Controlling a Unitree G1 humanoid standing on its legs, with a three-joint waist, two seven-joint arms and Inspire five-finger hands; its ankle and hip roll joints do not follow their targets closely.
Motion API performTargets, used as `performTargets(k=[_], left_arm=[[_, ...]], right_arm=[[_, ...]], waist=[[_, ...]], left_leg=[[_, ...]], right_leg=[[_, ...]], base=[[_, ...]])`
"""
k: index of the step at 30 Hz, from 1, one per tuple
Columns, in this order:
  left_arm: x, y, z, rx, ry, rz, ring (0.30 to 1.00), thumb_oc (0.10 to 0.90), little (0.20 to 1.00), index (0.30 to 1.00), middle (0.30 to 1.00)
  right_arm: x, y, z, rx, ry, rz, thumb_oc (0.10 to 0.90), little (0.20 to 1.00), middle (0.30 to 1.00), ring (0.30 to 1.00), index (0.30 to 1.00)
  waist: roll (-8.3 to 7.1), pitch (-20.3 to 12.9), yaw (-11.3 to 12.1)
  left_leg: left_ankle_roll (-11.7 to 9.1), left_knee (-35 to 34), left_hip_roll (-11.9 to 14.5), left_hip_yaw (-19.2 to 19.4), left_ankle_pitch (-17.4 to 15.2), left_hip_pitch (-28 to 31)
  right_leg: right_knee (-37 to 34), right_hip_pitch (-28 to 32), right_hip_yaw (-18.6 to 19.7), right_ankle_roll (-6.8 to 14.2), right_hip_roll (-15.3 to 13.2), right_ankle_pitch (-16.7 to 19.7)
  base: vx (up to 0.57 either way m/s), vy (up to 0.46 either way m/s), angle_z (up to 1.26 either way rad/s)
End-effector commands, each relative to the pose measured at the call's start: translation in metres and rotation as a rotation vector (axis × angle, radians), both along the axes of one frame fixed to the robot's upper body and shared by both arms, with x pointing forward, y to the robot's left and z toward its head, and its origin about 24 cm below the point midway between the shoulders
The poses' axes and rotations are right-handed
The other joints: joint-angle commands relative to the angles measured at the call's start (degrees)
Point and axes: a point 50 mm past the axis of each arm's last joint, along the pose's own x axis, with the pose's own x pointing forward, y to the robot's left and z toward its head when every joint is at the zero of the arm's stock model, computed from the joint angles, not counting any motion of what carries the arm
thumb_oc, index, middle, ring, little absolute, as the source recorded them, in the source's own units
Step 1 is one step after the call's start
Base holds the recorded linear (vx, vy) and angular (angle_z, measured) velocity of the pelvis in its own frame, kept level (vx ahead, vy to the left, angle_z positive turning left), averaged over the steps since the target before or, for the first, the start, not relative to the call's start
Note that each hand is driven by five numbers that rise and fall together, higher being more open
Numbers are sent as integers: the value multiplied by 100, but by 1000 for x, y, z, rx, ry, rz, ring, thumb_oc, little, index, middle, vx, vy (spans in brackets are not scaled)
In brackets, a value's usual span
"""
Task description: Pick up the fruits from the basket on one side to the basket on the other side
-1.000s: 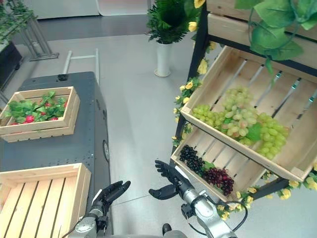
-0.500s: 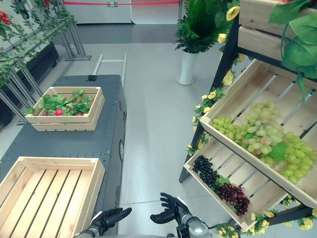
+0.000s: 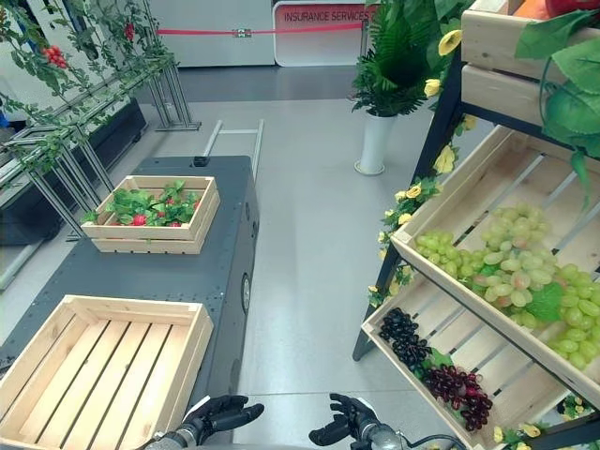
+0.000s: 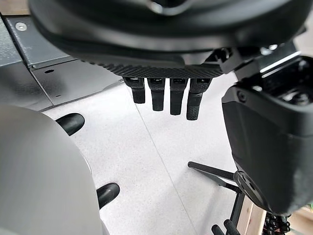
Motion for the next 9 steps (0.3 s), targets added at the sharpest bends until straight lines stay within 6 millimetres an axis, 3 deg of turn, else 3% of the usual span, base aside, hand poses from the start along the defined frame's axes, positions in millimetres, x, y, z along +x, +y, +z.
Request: performTargets(k=[1,9], left_arm=[[40,-12,13,-16,-134,-115,900,800,900,900,900],[40,-15,14,-4,-160,-168,900,800,900,900,900]], right_arm=[[16,1,4,-32,-66,72,800,900,900,900,900],[13,-1,4,21,-67,-12,800,900,900,900,900]], waist=[[-77,330,117],[-49,338,65]], left_leg=[[159,58,-344,-135,-863,244],[177,58,-345,-104,-901,318]], right_leg=[[278,55,-77,-120,126,-436],[303,93,-20,-122,133,-469]], base=[[15,-2,4],[2,0,0]])
